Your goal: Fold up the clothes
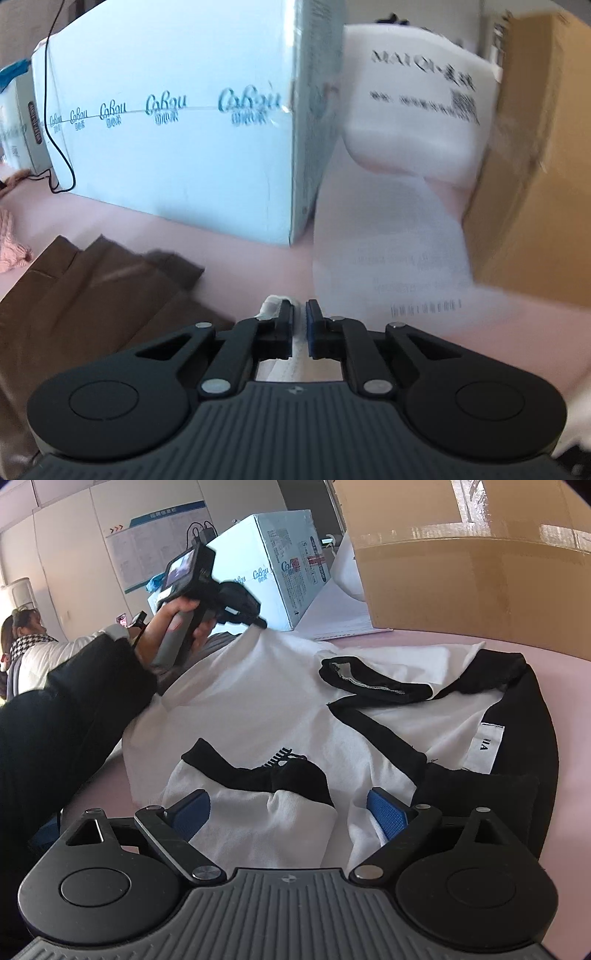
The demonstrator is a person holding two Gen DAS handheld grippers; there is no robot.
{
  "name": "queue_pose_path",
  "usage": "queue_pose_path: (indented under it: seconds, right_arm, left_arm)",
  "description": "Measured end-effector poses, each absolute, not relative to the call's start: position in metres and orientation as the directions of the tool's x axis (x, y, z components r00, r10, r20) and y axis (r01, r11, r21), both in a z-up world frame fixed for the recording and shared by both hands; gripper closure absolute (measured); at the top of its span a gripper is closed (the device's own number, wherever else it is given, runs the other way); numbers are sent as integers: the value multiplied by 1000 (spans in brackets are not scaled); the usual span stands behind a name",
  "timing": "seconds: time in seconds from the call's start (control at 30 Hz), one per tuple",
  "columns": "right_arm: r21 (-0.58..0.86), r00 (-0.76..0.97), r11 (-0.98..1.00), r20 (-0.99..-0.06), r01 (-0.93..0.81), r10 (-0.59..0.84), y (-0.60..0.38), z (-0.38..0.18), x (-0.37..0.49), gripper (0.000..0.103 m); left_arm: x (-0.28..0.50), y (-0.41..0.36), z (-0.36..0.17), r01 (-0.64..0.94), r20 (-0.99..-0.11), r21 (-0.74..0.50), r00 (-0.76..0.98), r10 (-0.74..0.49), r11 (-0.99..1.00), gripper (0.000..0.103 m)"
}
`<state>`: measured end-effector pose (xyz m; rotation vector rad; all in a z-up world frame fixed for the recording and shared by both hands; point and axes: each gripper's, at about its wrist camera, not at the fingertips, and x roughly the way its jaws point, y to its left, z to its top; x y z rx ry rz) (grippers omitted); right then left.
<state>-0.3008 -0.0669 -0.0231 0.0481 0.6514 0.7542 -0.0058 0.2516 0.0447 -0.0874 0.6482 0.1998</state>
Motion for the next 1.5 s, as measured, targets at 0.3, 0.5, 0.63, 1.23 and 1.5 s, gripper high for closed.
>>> queue_pose_path:
  seconds: [0.3, 0.5, 0.63, 1.23, 1.5]
  right_arm:
    - [251, 546, 740, -537, -624, 643, -64, -23, -303, 9]
    - [249, 543, 737, -539, -628, 644, -63, -23, -303, 7]
    - [245, 541, 736, -541, -631, 644, -62, -23, -304, 5]
    - [220, 546, 740, -549, -635, 632, -58, -23, -306, 4]
    - [229, 543, 737, -547, -636, 638, -60, -24, -305, 3]
  left_arm:
    - [45, 262, 9, -345, -642, 205, 659, 392, 916, 95]
    - [25, 285, 25, -333, -683, 73, 670, 290, 940, 58]
    - [-24, 268, 58, -162, -666, -88, 743, 63, 983, 19]
    - [-159, 214, 9, 134, -750, -17, 653, -101, 991, 18]
    - [-195, 266, 18, -85, -691, 91, 712, 125, 992, 19]
